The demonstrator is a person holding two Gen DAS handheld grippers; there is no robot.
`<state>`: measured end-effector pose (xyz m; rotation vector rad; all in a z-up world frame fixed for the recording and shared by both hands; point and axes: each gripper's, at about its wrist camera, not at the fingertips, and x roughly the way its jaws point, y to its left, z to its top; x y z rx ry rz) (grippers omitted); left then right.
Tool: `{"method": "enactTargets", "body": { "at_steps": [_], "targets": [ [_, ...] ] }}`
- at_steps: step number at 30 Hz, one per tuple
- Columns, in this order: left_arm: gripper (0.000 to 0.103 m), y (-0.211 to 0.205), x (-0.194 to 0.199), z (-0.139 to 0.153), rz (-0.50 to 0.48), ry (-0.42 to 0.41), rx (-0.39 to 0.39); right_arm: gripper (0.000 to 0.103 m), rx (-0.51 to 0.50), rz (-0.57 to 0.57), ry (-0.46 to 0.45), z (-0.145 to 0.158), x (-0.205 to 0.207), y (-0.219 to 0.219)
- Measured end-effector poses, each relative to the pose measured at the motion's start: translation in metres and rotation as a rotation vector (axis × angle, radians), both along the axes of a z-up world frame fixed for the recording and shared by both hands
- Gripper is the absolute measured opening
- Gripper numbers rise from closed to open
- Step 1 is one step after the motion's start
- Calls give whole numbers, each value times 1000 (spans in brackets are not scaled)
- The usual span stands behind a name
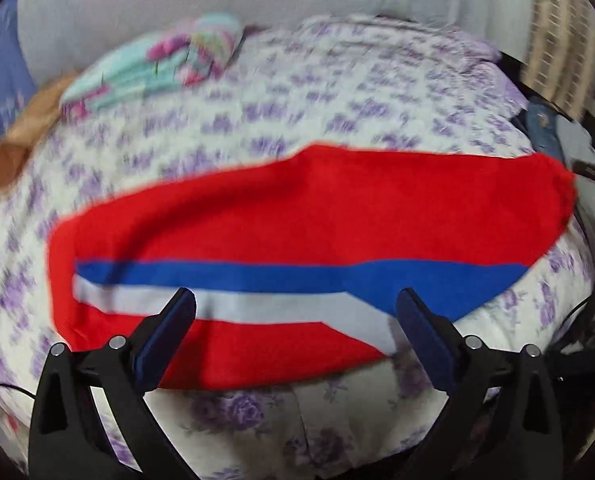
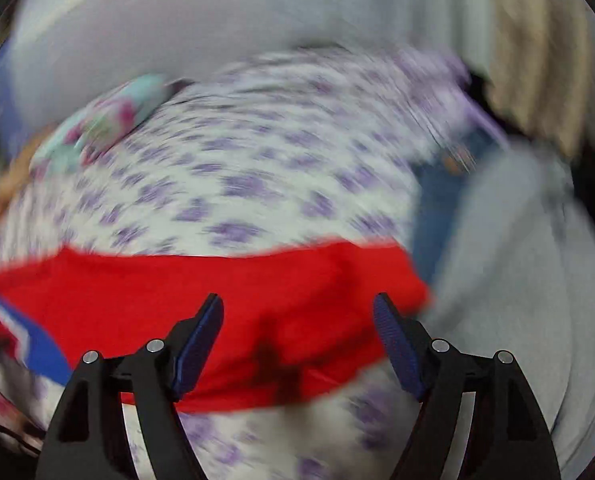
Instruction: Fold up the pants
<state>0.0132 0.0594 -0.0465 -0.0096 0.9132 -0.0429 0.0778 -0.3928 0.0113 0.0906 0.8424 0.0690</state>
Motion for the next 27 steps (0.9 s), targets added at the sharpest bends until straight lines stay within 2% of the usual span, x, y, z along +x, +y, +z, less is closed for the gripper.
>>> {"method": "enactTargets", "body": {
  "at_steps": [2, 3, 5, 6, 7, 10, 12, 14, 15, 18, 19, 21, 23, 24, 25, 26, 27],
  "targets": [
    [98, 8, 0, -6, 40, 14, -14, 78, 148, -34, 67, -12, 2, -33],
    [98, 13, -1, -10, 66, 17, -10, 78, 168, -46, 87, -18, 5, -40],
    [98, 23, -6, -15, 105, 22, -9, 69, 161, -53, 129, -36, 15, -39],
    [98, 27, -6, -15, 119, 24, -10, 53, 149, -53, 139, -41, 19, -36],
    [98, 31, -7, -15, 135, 27, -10, 27, 130, -49, 136, -44, 23, -30],
    [97, 52, -24, 4, 177, -18, -73, 21, 81, -48, 80, -38, 24, -20],
    [97, 71, -40, 22, 220, -52, -106, 23, 21, -36, 38, -27, 15, -15],
    [98, 95, -57, 36, 261, -68, -153, 51, -11, -33, 34, -25, 13, -14],
    [98, 103, -60, 37, 280, -61, -158, 72, -27, -35, 32, -25, 13, -14],
    [98, 118, -66, 31, 335, -35, -156, 70, -33, -43, 28, -28, 10, -17],
    [98, 120, -64, 27, 346, -23, -164, 61, -16, -43, 31, -29, 9, -17],
    [97, 121, -60, 19, 349, -6, -202, 52, 13, -21, 32, -26, 6, -12],
    [94, 117, -46, 9, 335, -1, -233, 51, 11, 9, 46, -28, 9, -4],
    [86, 116, -43, 6, 332, 3, -241, 40, 5, 11, 63, -32, 13, -2],
    [67, 116, -33, -2, 339, 27, -251, 9, 8, 10, 87, -38, 19, -1],
    [53, 118, -27, -7, 354, 36, -262, 4, 27, 14, 115, -45, 24, -3],
    [51, 122, -25, -9, 365, 34, -271, 4, 59, 12, 139, -52, 28, -6]
  ]
}}
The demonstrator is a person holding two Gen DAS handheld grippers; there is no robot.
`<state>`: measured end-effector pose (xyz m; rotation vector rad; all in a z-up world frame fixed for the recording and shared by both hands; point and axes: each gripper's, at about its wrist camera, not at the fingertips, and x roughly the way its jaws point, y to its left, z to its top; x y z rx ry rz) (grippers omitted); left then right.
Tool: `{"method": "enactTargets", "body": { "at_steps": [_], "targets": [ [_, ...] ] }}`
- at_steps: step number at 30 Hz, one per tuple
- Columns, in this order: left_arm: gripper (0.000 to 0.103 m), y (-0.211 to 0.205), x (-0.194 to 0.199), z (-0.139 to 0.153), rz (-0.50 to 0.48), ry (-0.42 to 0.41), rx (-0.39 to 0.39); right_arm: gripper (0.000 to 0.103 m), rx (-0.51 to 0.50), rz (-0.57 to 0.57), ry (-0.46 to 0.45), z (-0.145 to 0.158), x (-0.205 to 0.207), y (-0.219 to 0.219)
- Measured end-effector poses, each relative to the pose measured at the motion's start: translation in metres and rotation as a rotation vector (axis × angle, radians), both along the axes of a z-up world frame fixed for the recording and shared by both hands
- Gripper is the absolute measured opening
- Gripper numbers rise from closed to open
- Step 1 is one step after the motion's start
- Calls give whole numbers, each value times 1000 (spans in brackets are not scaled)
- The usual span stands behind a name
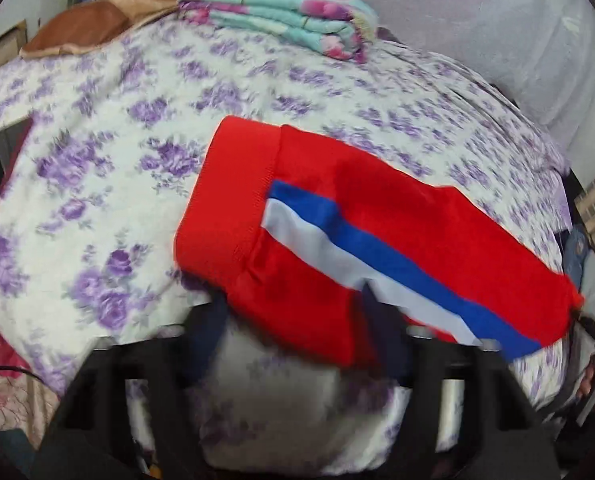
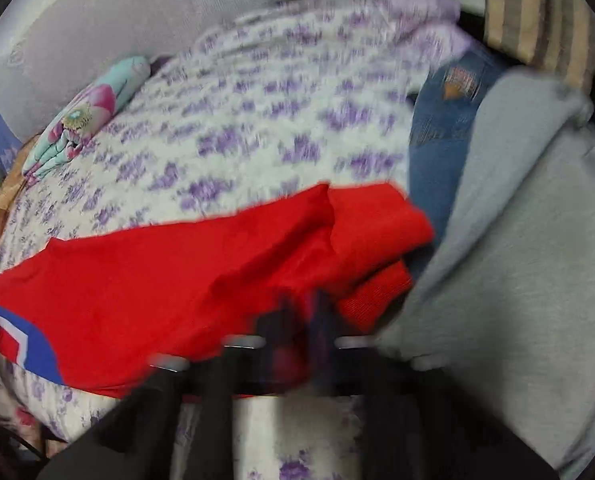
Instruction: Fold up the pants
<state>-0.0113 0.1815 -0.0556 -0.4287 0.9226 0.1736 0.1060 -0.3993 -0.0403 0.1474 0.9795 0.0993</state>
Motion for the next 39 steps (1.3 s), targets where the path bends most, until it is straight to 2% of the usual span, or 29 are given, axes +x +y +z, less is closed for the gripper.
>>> {"method": "enactTargets", "body": {
  "at_steps": [2, 5, 7, 9, 12, 13, 14, 15, 17, 18, 19, 21, 23, 24, 25, 26, 27, 28, 30, 31, 33, 34, 35, 37, 39],
  "targets": [
    [28, 10, 2, 1, 29, -9, -12, 4, 64, -9, -27, 1, -4, -8],
    [23, 28, -1, 7, 70, -23, -37, 4, 113, 4, -95, 17, -18, -13],
    [23, 27, -1, 11, 72, -26, -11, 4, 139, 8, -116, 24, -27, -14],
    [24, 23, 1, 11, 63, -17, 25, 4, 125, 12, -101, 22, -30, -11],
    [32, 25, 4, 3, 64, -3, 37, 5, 106, 4, -5, -7, -25, -9],
    [43, 26, 3, 1, 71, -1, 44, 8, 109, 6, 24, -17, -23, -10],
    [61, 27, 2, 1, 84, 5, 58, 9, 118, 5, 24, -20, -27, -10],
    [67, 27, -1, 1, 100, 16, 77, 18, 118, 6, 1, -17, -32, -11],
    [71, 27, -9, 4, 96, 15, 90, 45, 113, 8, -49, -5, -43, -13],
    [71, 26, -16, 8, 90, 15, 95, 77, 90, -19, -78, 2, -48, -15],
    [71, 24, -21, 13, 86, 10, 98, 90, 72, -49, -109, 8, -53, -19],
    [71, 13, -33, 29, 68, -28, 126, 91, 122, -72, -137, 13, -55, -28],
    [74, -6, -40, 46, 28, -86, 167, 91, 164, -78, -93, 5, -46, -31],
    [78, -24, -42, 56, -20, -133, 180, 92, 182, -87, -69, -2, -41, -31],
    [88, -39, -42, 62, -66, -168, 192, 92, 183, -100, -58, -8, -37, -30],
    [93, -55, -41, 64, -108, -192, 208, 92, 169, -118, -73, -12, -34, -28],
    [93, -78, -32, 60, -174, -207, 238, 86, 158, -129, -93, -13, -32, -27],
    [93, -89, -25, 54, -205, -196, 255, 71, 120, -151, -115, -13, -31, -23],
    [93, -110, 1, 25, -267, -130, 248, 56, 30, -164, -119, -9, -32, -17],
    [93, -114, 14, 8, -277, -87, 231, 53, 3, -162, -114, -8, -34, -18],
    [90, -115, 26, -8, -265, -55, 222, 55, 7, -128, -119, 3, -45, -15],
    [91, -117, 26, -9, -261, -71, 235, 71, 38, -113, -121, 6, -50, -15],
    [91, -118, 27, -9, -262, -81, 240, 78, 112, -93, -125, 10, -56, -18],
    [91, -116, 30, -11, -261, -86, 228, 80, 203, -82, -124, 10, -61, -24],
    [91, -115, 33, -13, -266, -85, 236, 80, 251, -98, -86, -1, -51, -27]
  ]
}}
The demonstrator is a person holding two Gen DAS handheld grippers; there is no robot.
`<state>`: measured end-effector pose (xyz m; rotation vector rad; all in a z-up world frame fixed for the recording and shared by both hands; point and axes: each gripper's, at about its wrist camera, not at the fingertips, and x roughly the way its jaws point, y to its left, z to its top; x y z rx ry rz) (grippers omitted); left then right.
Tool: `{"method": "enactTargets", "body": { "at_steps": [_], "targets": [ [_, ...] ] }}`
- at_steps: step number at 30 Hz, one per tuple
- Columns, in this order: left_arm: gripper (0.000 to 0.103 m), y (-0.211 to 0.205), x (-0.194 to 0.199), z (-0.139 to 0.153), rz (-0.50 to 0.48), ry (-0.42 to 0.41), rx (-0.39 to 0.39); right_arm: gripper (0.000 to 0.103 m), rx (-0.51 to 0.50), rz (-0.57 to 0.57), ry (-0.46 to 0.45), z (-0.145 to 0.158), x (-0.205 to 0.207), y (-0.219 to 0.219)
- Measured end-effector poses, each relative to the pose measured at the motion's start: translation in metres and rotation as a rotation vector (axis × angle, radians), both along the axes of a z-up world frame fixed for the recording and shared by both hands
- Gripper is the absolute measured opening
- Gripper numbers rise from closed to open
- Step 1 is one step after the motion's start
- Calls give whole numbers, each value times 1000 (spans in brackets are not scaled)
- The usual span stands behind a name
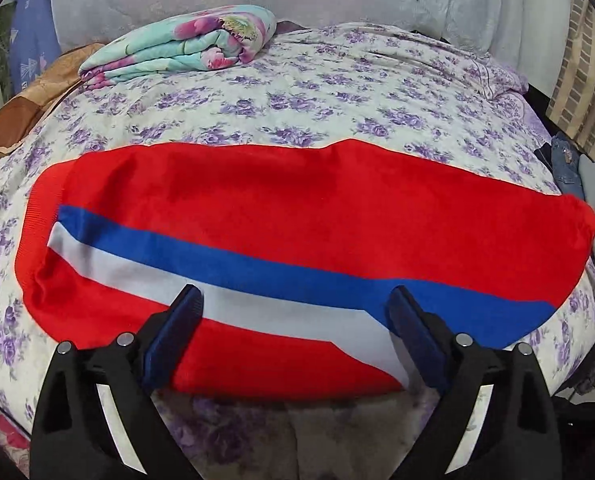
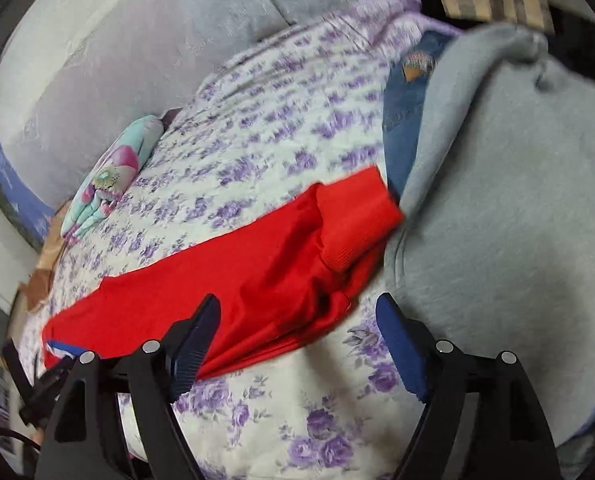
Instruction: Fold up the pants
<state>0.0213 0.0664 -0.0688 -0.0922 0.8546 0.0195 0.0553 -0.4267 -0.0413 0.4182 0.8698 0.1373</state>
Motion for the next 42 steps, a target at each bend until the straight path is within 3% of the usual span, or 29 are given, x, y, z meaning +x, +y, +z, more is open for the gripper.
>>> {"method": "enactTargets", "body": {
  "at_steps": [2, 4, 7, 10, 12, 15, 17, 20, 22, 23, 24, 25, 26, 30, 32, 35, 38, 40, 41, 42],
  "targets": [
    [92, -2, -2, 0, -11, -3, 10, 64, 27, -16, 45, -15, 13, 0],
    [92, -1, -4, 0, -21, -9, 16, 27, 20, -18, 62, -28, 27, 3],
    [92, 0, -6, -1, -26, -14, 14, 17, 36, -59, 22, -29, 28, -1],
    [92, 4, -8, 2, -24, -21, -17, 16, -84, -16, -84, 8, 16, 29],
    [92, 11, -11, 7, -13, -29, -67, 16, -210, 139, -167, 47, 9, 86],
    [92, 19, -20, 18, 15, -53, -102, 17, -282, 379, -237, 71, -2, 169],
    [92, 23, -30, 29, 35, -82, -102, 17, -307, 509, -233, 64, -2, 218],
    [92, 34, -48, 42, 79, -116, -95, 24, -391, 700, -168, 20, -1, 290],
    [92, 44, -55, 44, 109, -107, -95, 35, -507, 796, -102, -16, -6, 321],
    [92, 52, -60, 44, 126, -101, -102, 38, -567, 795, -125, -22, -12, 326],
    [92, 58, -63, 44, 139, -99, -110, 55, -577, 795, -157, -18, -17, 325],
    [92, 64, -67, 44, 155, -96, -118, 66, -524, 805, -178, -6, -20, 317],
    [92, 69, -70, 43, 166, -92, -125, 66, -485, 803, -195, 4, -21, 312],
    [92, 92, -77, 38, 209, -63, -190, 65, -342, 770, -287, 45, -23, 285],
    [92, 101, -77, 33, 229, -49, -228, 58, -319, 766, -267, 44, -12, 286],
    [92, 113, -78, 21, 270, -13, -305, 57, -381, 766, -219, 28, 3, 300],
    [92, 115, -78, 14, 287, 7, -316, 57, -439, 771, -193, 15, 10, 315],
    [92, 113, -78, 12, 286, 9, -314, 32, -491, 795, -120, -2, 17, 329],
    [92, 113, -78, 12, 285, 10, -314, 29, -496, 806, -111, -7, 14, 330],
    [92, 112, -78, 12, 283, 9, -316, 19, -489, 801, -127, -6, 12, 328]
  ]
}}
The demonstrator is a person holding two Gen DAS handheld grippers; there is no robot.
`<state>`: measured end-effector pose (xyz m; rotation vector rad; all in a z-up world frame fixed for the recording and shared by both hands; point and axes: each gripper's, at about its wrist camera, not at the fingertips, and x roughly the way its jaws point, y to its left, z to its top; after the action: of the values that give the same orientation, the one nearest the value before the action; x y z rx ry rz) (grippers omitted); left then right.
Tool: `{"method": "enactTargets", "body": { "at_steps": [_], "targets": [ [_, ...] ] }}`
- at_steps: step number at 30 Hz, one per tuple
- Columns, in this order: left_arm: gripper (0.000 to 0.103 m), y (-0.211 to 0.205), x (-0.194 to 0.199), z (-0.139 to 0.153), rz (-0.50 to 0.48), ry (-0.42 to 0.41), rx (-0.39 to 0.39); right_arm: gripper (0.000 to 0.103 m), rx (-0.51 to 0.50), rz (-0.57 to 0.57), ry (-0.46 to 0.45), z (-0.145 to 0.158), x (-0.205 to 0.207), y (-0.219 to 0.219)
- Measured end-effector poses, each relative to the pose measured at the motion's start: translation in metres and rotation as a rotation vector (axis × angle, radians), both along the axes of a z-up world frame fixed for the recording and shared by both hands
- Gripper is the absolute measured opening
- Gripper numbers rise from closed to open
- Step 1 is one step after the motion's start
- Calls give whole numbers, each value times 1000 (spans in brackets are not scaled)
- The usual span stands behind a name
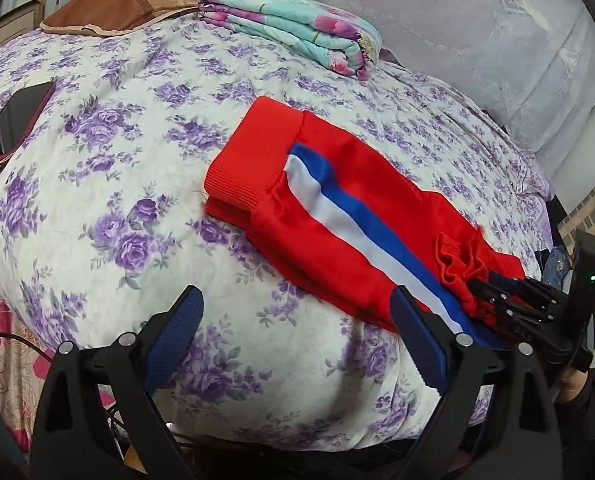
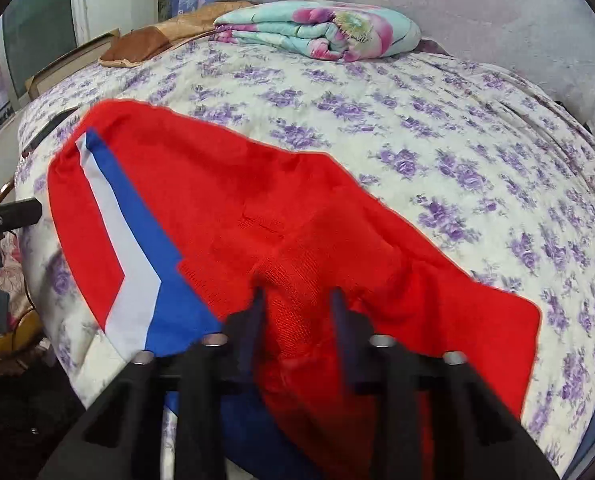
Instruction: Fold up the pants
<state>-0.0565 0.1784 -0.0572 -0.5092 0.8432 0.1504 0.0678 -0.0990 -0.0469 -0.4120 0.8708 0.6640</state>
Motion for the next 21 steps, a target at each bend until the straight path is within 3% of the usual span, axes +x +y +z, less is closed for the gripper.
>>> {"method": "enactTargets", "body": {
  "at_steps": [1, 5, 8, 10, 11, 12, 13, 14, 16, 21],
  "targets": [
    [92, 0, 0, 0, -2, -2, -1, 14, 12, -1, -2, 3, 0, -2],
    [92, 2, -1, 2, -2, -15, -6, 14, 142, -23, -41, 46, 0, -31],
    [92, 5, 2, 2, 7, -21, -28, 15, 242, 69, -42, 70, -6, -36],
    [92, 5, 6, 1, 6, -28, -53, 22, 231, 139, -1, 64, -12, -21],
    [92, 5, 9, 1, 4, -31, -60, 27, 172, 154, 13, 49, -14, -8],
    [92, 6, 13, -1, 12, -31, -70, 39, 121, 143, 17, 36, -13, 1],
    [92, 8, 16, -3, 27, -25, -80, 59, 75, 128, 34, 22, -11, 7],
    [92, 13, 19, -6, 49, -21, -115, 63, 49, 111, 68, 5, -7, 9],
    [92, 20, 23, -9, 73, -29, -162, 64, 66, 96, 40, 1, -11, 3],
    [96, 29, 41, -17, 100, -37, -269, 73, 165, 121, -62, 36, -41, -29]
  ]
}}
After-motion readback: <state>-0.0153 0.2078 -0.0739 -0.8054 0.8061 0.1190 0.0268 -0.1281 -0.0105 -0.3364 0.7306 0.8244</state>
